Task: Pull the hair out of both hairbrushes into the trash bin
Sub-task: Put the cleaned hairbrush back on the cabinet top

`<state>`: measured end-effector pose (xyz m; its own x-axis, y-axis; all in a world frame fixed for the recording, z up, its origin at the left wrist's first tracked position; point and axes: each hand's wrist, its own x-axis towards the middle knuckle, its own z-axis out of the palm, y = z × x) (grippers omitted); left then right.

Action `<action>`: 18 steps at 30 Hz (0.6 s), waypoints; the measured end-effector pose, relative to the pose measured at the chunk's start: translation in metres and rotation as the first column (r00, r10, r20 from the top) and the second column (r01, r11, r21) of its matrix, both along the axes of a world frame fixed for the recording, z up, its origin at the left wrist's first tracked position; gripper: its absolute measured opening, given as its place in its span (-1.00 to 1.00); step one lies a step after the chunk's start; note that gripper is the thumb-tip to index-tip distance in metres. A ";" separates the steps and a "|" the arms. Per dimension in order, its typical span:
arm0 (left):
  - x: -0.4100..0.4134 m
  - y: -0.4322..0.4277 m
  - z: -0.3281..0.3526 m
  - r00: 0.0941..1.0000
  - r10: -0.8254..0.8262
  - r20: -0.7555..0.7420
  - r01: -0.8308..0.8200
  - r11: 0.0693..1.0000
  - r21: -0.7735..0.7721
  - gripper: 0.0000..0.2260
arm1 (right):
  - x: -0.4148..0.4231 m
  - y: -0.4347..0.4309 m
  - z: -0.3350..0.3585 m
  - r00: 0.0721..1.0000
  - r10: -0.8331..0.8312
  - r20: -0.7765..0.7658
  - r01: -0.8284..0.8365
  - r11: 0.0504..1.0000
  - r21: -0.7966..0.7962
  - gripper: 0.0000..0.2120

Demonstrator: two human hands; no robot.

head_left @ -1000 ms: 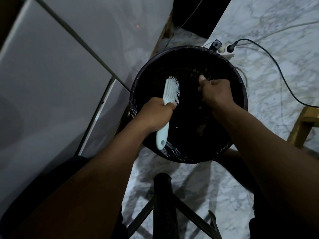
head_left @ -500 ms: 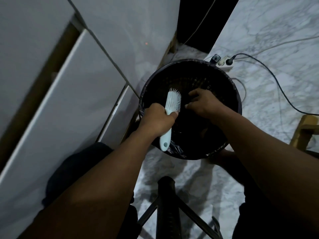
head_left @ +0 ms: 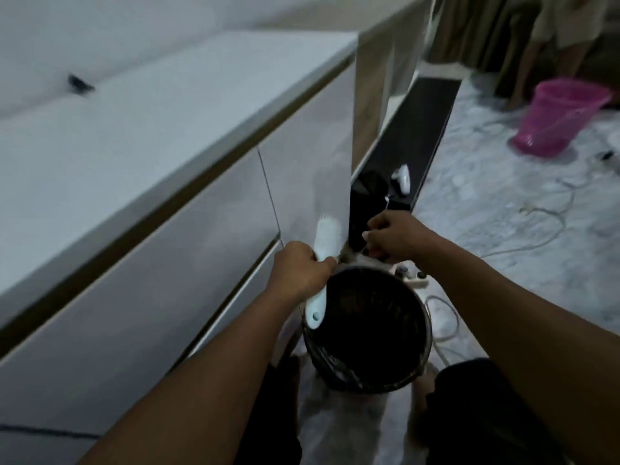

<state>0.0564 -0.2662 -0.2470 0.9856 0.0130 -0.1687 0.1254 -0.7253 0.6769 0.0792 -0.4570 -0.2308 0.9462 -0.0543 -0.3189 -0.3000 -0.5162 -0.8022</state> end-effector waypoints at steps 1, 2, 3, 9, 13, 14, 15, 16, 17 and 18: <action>-0.004 0.001 0.022 0.999 0.006 0.052 -0.005 1.000 -0.005 -0.62 | -0.005 0.003 0.023 0.999 0.003 0.042 -0.004 1.000 0.012 -0.80; -0.009 0.002 0.043 0.995 0.011 0.101 -0.010 1.000 -0.005 -0.63 | -0.011 0.007 0.046 0.997 0.005 0.078 -0.007 1.000 0.030 -0.80; -0.014 0.004 0.064 0.989 0.013 0.148 -0.013 1.000 -0.003 -0.63 | -0.016 0.011 0.067 0.994 0.003 0.105 -0.008 0.999 0.050 -0.80; -0.050 0.032 0.168 0.939 0.057 0.340 -0.054 0.998 -0.018 -0.70 | -0.046 0.046 0.168 0.956 0.070 0.284 -0.083 0.996 0.034 -0.65; -0.066 0.067 0.215 0.901 0.127 0.416 -0.124 0.992 -0.035 -0.73 | -0.057 0.076 0.222 0.918 0.127 0.375 -0.135 0.991 -0.004 -0.67; -0.068 0.077 0.225 0.892 0.137 0.430 -0.135 0.990 -0.034 -0.73 | -0.057 0.083 0.233 0.909 0.141 0.391 -0.150 0.989 -0.008 -0.65; -0.070 0.087 0.235 0.884 0.146 0.443 -0.147 0.989 -0.034 -0.75 | -0.057 0.091 0.245 0.901 0.156 0.404 -0.165 0.986 -0.014 -0.64; -0.072 0.097 0.244 0.875 0.162 0.457 -0.161 0.986 -0.040 -0.76 | -0.057 0.099 0.255 0.893 0.171 0.416 -0.178 0.984 -0.021 -0.63; -0.073 0.107 0.252 0.865 0.179 0.469 -0.175 0.983 -0.052 -0.77 | -0.055 0.107 0.265 0.885 0.185 0.427 -0.190 0.981 -0.031 -0.62; -0.073 0.117 0.260 0.855 0.196 0.480 -0.191 0.980 -0.060 -0.79 | -0.054 0.116 0.275 0.877 0.201 0.436 -0.204 0.978 -0.040 -0.62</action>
<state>-0.0165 -0.1490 0.0133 0.9216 0.2128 0.3247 -0.0807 -0.7132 0.6963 0.0253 -0.3414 0.0440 0.9798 0.1540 0.1278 0.1905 -0.5219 -0.8315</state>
